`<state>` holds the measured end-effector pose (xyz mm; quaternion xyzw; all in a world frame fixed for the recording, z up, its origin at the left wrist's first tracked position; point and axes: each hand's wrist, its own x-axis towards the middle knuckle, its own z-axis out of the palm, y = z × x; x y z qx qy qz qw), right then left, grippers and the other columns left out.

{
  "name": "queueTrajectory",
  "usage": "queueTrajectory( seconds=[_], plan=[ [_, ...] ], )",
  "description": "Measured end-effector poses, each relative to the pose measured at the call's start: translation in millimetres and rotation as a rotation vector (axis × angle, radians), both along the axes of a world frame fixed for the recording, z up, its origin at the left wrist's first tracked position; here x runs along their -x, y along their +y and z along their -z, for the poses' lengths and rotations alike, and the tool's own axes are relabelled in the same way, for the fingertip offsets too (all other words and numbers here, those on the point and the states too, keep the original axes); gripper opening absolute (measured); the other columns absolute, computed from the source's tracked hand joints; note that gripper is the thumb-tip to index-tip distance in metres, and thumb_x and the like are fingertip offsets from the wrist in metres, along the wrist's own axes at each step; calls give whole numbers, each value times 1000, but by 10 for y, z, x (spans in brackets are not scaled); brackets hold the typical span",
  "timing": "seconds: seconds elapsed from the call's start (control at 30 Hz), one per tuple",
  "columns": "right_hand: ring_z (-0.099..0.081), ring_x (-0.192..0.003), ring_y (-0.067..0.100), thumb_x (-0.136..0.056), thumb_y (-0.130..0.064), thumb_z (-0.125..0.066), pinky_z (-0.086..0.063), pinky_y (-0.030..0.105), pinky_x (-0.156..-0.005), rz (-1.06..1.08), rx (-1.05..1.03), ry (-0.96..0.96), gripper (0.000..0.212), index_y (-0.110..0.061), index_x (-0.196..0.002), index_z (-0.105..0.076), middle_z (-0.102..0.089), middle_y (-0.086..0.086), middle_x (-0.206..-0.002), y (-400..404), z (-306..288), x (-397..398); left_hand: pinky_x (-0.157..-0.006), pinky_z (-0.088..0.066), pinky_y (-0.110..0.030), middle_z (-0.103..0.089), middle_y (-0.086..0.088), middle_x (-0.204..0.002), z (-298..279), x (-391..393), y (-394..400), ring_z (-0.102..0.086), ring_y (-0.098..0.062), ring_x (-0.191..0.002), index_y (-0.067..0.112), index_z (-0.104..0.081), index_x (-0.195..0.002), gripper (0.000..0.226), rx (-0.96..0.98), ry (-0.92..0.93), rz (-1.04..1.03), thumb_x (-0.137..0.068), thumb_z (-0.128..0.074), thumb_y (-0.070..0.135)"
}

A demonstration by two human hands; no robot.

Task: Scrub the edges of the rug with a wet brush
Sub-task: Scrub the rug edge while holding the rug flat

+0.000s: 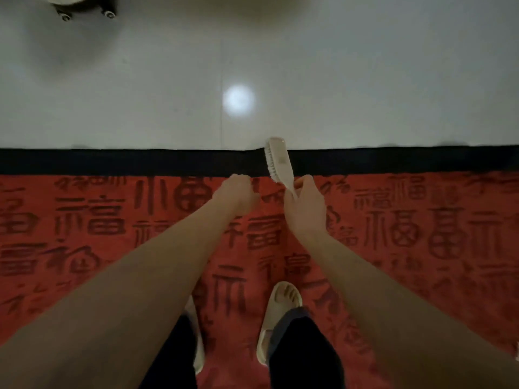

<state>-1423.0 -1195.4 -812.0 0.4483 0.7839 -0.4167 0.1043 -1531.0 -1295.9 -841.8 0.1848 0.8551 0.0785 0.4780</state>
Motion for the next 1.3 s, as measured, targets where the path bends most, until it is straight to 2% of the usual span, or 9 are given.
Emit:
queueTrajectory(
  seconds=[0.1,0.23,0.33,0.53,0.77,0.97,1.13,1.23,1.3],
  plan=[
    [-62,-86,27,-95,-19,-54,-41,30,-67,33,-2,-24,15,-10,-106,-51,-64,8,-96,-95,762,-134,-99,-45,-46,-60,-12,-122,776,-188,-14,-56,-35,-114,17,-61,-113,43,-76,-18,67,-88,-49,50],
    [-62,-98,29,-96,-12,-48,-47,37,-85,5,-62,31,32,-16,-127,-50,-65,10,-108,-171,1680,-72,-120,-14,-53,-10,-21,-161,1583,-221,-40,-6,-40,-148,13,-18,-155,79,30,3,99,-93,-50,50],
    [-59,-106,31,-97,-11,-44,-46,41,-92,-77,-164,49,41,-20,-136,-50,-63,13,-116,-218,2409,-1,-120,-6,-53,17,-20,-160,2116,-174,-22,14,-39,-148,8,6,-155,102,60,75,79,-90,-58,55],
    [-59,-95,32,-100,-16,-40,-45,40,-82,-223,-349,98,45,-30,-143,-45,-57,13,-107,-171,3285,21,-117,5,-62,30,3,-159,2998,78,1,24,-34,-146,27,20,-154,117,-138,309,387,-79,-57,74],
    [-60,-86,37,-97,-17,-46,-48,43,-75,-400,-534,110,50,-36,-143,-43,-56,14,-101,97,3515,-49,-110,6,-72,37,7,-155,3287,134,-80,31,-41,-141,32,26,-150,134,-49,356,399,-63,-59,86],
    [-59,-96,41,-96,-11,-40,-45,43,-79,-159,-558,16,48,-28,-141,-46,-58,19,-105,-72,3494,102,-109,3,-74,40,1,-154,3175,104,-88,30,-40,-142,20,27,-151,148,20,282,270,-58,-72,78],
    [-59,-88,40,-95,-14,-47,-47,45,-76,-426,-539,108,52,-31,-144,-43,-56,20,-101,32,3593,-54,-108,2,-74,41,0,-153,3179,148,-43,31,-41,-142,17,29,-149,156,58,248,224,-53,-79,74],
    [-60,-89,43,-93,-8,-45,-48,47,-76,-85,-618,49,49,-26,-138,-53,-62,23,-98,424,3539,-161,-108,0,-75,44,-1,-151,3153,158,-18,31,-42,-141,20,32,-148,158,95,231,227,-51,-80,74],
    [-59,-93,40,-94,-8,-41,-44,43,-75,-82,-561,46,51,-27,-141,-48,-60,21,-102,99,3517,11,-108,-1,-76,46,-2,-150,3126,174,31,32,-43,-140,22,34,-147,159,116,219,213,-50,-82,72]
  ],
)
